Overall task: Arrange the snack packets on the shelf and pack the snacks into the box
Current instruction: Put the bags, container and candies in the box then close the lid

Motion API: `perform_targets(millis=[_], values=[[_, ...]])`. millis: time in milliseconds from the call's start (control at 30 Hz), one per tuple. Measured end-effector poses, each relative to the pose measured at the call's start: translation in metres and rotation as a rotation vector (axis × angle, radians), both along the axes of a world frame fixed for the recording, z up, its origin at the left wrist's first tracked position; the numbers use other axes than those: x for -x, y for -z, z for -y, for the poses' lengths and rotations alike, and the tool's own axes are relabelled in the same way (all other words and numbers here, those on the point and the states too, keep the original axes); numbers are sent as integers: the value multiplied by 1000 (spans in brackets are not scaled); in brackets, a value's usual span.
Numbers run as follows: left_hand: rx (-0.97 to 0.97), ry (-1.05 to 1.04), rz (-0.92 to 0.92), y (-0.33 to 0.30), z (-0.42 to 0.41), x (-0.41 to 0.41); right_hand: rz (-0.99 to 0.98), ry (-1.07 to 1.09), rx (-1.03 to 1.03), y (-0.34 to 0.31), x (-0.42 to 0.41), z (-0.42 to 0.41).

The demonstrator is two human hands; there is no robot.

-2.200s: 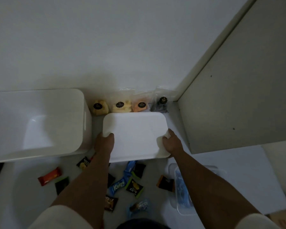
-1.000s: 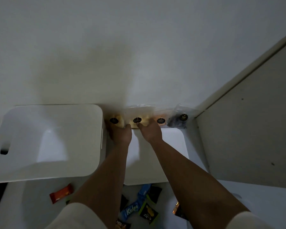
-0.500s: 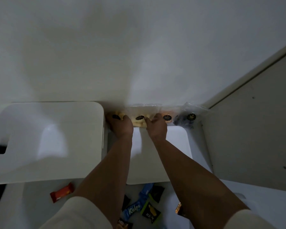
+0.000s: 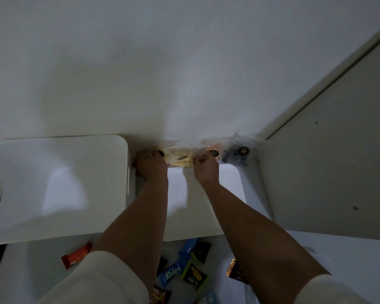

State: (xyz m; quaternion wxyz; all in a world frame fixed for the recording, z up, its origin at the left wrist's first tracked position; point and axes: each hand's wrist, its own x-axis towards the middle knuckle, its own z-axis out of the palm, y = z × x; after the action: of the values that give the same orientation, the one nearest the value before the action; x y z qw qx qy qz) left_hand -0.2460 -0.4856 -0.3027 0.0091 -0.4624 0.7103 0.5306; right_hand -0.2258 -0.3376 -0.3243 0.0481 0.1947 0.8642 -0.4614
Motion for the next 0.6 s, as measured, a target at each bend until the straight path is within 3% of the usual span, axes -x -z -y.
perform_targets(millis=[100,367,600], values=[[-22,45,-87,-15,-1,-7,-17,20,26,-15,-9,-5],[267,176,-269,-94,-11,-41,-200,82,98,-78,-22,-9],[347,229,-376,-161,28,-59,-302,74,278,-143,-21,8]])
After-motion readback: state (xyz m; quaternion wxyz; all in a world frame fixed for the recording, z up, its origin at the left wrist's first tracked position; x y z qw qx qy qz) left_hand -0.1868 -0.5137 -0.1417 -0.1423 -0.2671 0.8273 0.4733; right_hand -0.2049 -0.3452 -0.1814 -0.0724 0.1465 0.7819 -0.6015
